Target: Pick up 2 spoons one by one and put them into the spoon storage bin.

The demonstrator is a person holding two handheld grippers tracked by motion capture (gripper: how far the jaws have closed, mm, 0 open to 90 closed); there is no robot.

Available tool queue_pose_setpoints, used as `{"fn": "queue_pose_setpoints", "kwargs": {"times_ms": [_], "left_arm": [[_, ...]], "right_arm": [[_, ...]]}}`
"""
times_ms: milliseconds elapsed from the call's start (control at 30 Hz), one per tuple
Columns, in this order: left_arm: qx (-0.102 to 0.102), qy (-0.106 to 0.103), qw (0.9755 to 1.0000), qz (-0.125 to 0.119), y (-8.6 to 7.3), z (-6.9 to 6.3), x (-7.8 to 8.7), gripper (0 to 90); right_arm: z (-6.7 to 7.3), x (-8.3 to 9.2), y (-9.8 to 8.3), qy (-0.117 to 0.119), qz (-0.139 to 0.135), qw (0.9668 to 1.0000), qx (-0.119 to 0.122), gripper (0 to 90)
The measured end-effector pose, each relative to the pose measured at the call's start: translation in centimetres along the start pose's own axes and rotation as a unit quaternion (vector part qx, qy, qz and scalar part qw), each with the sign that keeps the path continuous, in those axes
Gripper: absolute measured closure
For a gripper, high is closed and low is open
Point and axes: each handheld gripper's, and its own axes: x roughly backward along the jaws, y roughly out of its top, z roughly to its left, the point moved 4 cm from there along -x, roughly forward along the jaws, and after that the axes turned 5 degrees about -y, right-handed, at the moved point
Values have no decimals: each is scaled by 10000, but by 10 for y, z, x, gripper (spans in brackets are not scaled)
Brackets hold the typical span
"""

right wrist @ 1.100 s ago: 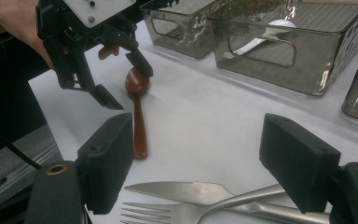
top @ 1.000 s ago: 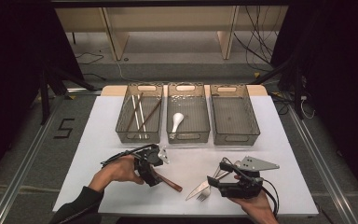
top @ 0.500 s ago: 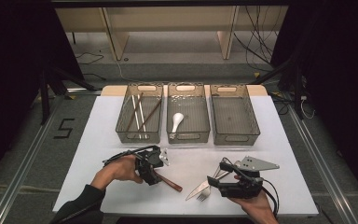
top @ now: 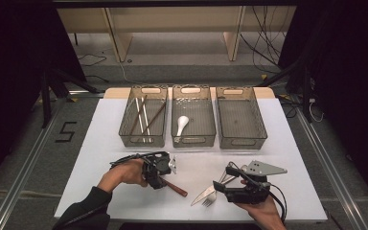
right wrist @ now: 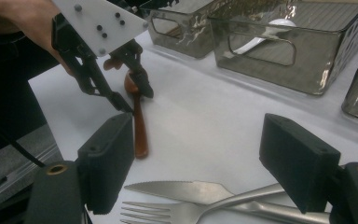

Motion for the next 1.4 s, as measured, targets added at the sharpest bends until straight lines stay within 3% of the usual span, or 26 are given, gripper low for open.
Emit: {"fn": "queue_pose_setpoints", "kwargs": {"times_ms": [233, 500, 633, 900, 1000, 1200, 1400], "left_arm": [[-31, -110, 9999, 95, 2, -3, 0, 684], [-92, -256, 9996, -4, 1, -5, 0, 799], [-76, -258, 9996, -3, 1, -5, 0, 808], [166, -218, 9996, -115, 2, -2, 6, 814], [325, -155, 9990, -277, 4, 0, 11, 815], [824, -169, 9948, -572, 7, 6, 23, 815], [1380, -101, 9843, -1096, 12, 15, 41, 814]], "right_arm": [[0, 1, 0, -6, 3, 10000, -3, 271], [0, 0, 0, -3, 6, 10000, 1, 271], [0, 0, 0, -4, 6, 10000, 1, 271], [0, 0, 0, -8, 6, 10000, -3, 271], [0, 1, 0, -6, 1, 10000, -5, 271], [-1, 1, 0, -11, -2, 10000, -7, 271], [-1, 1, 0, -10, 1, 10000, -8, 271]]}}
